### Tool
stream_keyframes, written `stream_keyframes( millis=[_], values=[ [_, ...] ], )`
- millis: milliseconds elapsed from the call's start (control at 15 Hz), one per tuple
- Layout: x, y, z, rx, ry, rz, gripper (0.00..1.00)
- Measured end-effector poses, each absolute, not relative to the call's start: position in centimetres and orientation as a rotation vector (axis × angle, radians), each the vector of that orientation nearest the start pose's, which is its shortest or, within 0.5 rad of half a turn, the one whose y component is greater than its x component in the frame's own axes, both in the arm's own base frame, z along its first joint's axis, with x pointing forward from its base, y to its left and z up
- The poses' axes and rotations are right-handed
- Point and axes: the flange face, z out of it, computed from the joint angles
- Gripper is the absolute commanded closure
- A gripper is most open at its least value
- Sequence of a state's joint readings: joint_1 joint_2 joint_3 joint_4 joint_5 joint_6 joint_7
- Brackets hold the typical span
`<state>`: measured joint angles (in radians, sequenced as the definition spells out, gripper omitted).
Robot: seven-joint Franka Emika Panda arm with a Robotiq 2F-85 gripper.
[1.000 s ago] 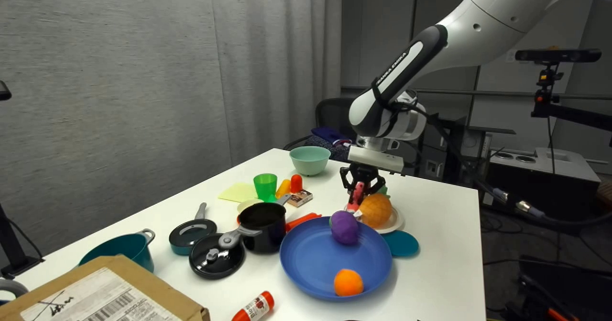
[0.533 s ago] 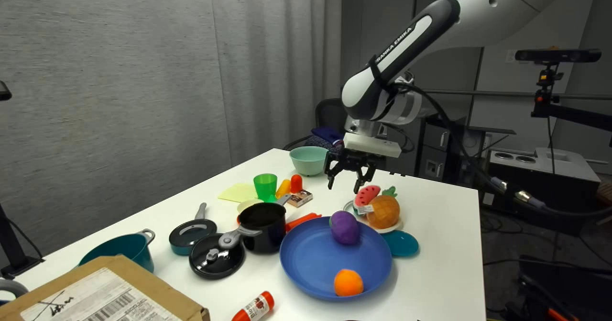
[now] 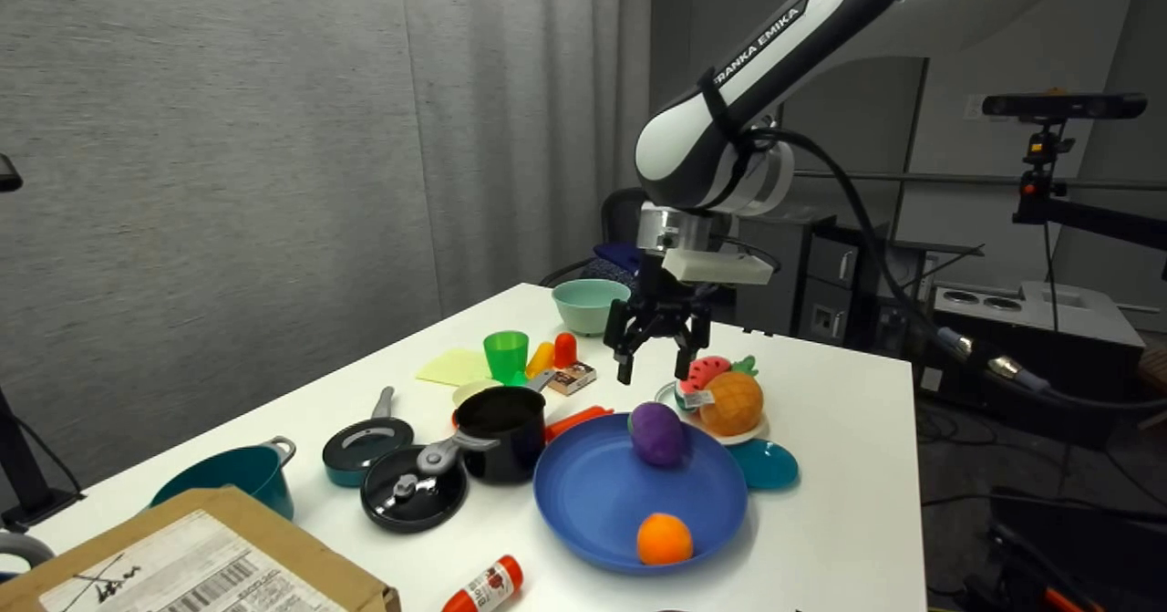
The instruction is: Put the pineapple and watermelon plushies on the white plate, then the purple plushie in the black pot and the orange plushie on the table
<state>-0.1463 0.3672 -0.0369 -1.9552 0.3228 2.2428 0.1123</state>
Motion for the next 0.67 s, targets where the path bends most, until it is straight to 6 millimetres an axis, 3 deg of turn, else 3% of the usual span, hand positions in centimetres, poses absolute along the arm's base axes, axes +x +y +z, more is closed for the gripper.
stream_keyframes(
  millis=[333, 667],
  values=[
    [59.3, -6.9, 26.2, -3.013, 0.463, 0.261, 0.00],
    [60.1, -3.9, 25.8, -3.178, 0.229, 0.172, 0.00]
  ],
)
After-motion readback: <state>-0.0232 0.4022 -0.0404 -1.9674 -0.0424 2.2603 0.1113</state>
